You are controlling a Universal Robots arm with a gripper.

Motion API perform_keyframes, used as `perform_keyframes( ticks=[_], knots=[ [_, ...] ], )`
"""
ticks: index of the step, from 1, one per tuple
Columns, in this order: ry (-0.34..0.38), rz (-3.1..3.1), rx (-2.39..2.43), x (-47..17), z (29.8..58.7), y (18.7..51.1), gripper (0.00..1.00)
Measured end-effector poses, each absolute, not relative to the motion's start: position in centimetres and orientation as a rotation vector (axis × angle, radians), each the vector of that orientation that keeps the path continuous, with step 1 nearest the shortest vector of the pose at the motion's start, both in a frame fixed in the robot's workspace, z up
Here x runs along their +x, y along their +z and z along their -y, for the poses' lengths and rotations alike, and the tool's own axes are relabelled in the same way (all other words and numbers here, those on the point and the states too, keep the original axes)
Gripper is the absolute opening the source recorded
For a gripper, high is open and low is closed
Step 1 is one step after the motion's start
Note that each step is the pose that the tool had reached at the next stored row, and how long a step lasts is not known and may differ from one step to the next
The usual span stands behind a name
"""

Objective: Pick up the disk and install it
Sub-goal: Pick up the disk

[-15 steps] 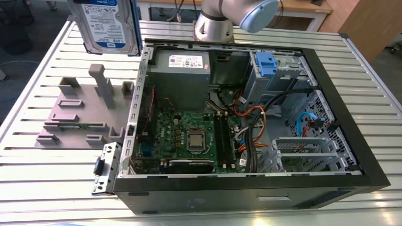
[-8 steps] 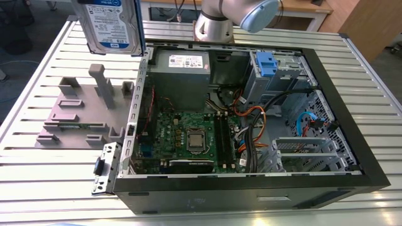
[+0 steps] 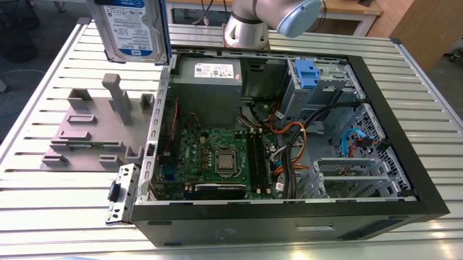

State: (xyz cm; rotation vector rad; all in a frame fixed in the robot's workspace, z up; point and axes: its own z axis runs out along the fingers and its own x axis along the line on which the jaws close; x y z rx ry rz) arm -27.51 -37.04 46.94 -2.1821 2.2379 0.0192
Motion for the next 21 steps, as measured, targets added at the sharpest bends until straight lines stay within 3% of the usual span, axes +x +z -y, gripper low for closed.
perform_keyframes(
  ticks=[21],
  knots=[
    [0.019,-2.238,-2.182,-26.3,37.0,46.9,0.37]
  ],
)
